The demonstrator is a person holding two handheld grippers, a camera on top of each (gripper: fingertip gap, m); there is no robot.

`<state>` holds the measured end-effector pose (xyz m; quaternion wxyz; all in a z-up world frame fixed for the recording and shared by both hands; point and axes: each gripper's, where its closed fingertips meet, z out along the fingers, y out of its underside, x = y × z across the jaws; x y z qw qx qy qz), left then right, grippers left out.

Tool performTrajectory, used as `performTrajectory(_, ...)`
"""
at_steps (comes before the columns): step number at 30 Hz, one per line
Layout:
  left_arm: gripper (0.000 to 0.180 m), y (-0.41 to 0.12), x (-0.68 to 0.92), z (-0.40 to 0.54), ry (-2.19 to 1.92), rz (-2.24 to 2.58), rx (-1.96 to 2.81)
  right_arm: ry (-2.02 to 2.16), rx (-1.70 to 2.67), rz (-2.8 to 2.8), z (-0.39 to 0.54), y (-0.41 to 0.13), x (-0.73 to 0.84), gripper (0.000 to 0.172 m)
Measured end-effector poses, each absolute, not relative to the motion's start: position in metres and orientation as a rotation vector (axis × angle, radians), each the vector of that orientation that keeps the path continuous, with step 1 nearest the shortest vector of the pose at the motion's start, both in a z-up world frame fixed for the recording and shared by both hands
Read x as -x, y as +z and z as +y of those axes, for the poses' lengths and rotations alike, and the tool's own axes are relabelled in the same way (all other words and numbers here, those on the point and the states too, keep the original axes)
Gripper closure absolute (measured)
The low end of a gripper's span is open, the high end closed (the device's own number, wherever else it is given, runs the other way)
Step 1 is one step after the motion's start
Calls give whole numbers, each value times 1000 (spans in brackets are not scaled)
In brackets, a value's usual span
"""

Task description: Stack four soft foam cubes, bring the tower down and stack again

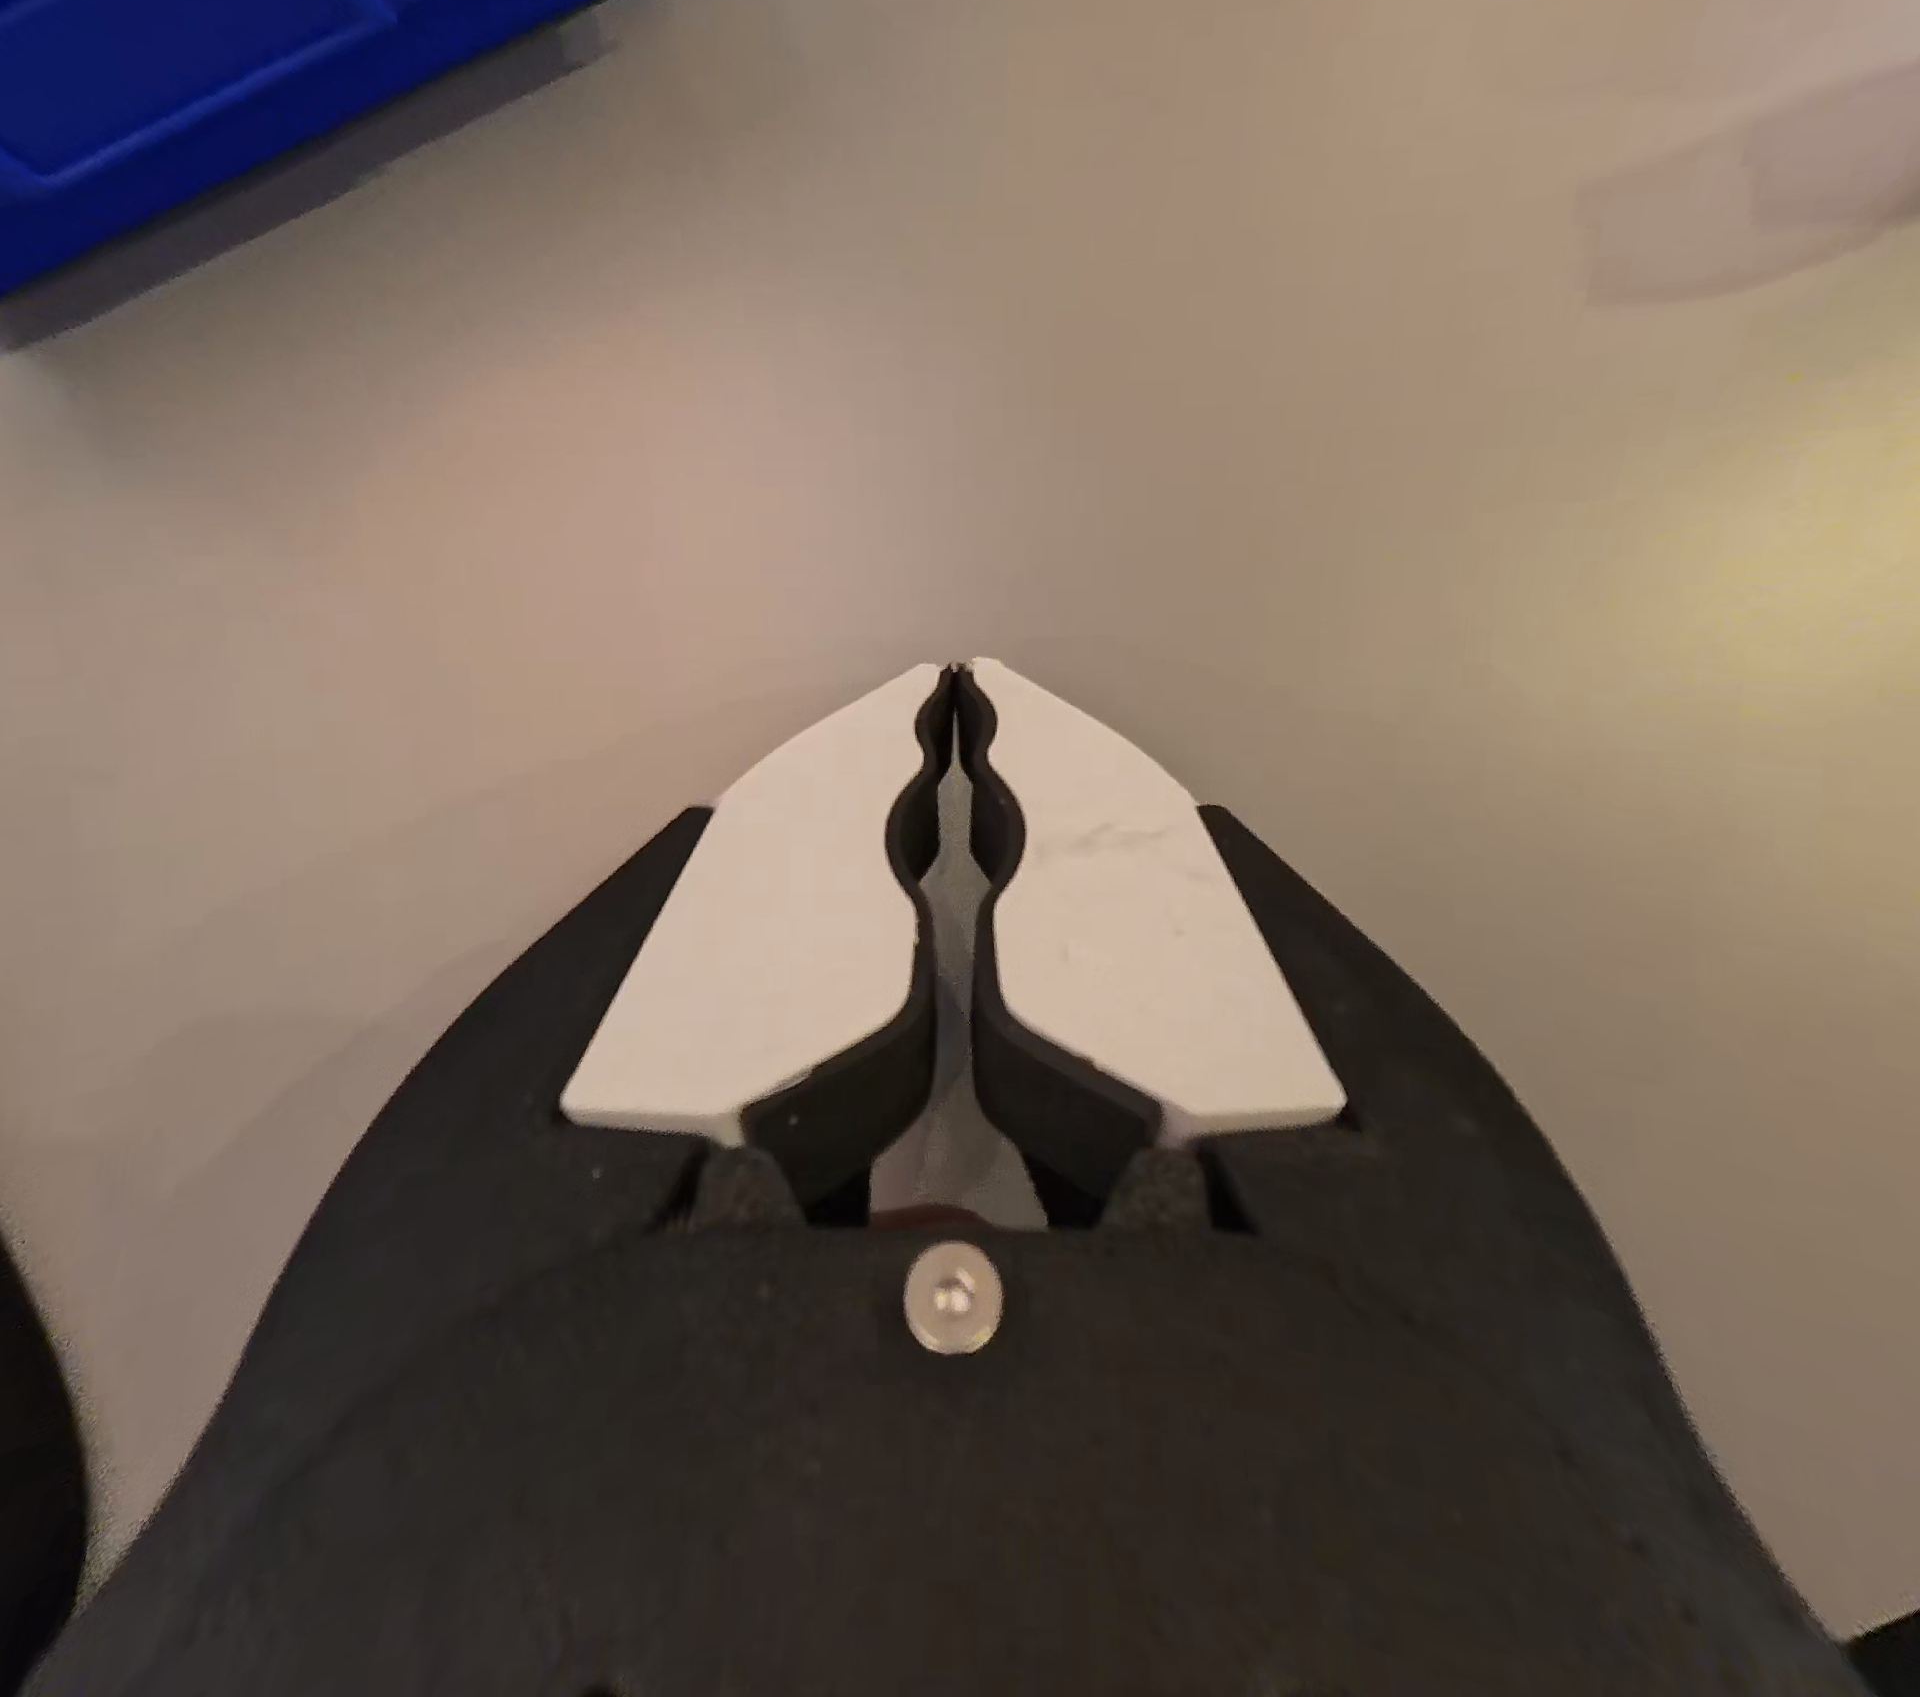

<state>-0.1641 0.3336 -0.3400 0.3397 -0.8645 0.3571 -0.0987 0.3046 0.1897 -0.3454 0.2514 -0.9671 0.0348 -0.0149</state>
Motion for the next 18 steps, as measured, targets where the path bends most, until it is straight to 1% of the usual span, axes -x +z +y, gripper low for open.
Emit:
performTrajectory(6, 180, -327, 180, 343, -314, 806, 2239, 19, 2674, 116, 191, -349, -289, 172)
performTrajectory(12, 180, -319, 187, 347, -325, 781, 2221, 60, 2724, 77, 210, -350, -246, 172)
performTrajectory(18, 180, -317, 193, 349, -330, 767, 2214, 243, 2767, -71, 253, -350, -145, 172)
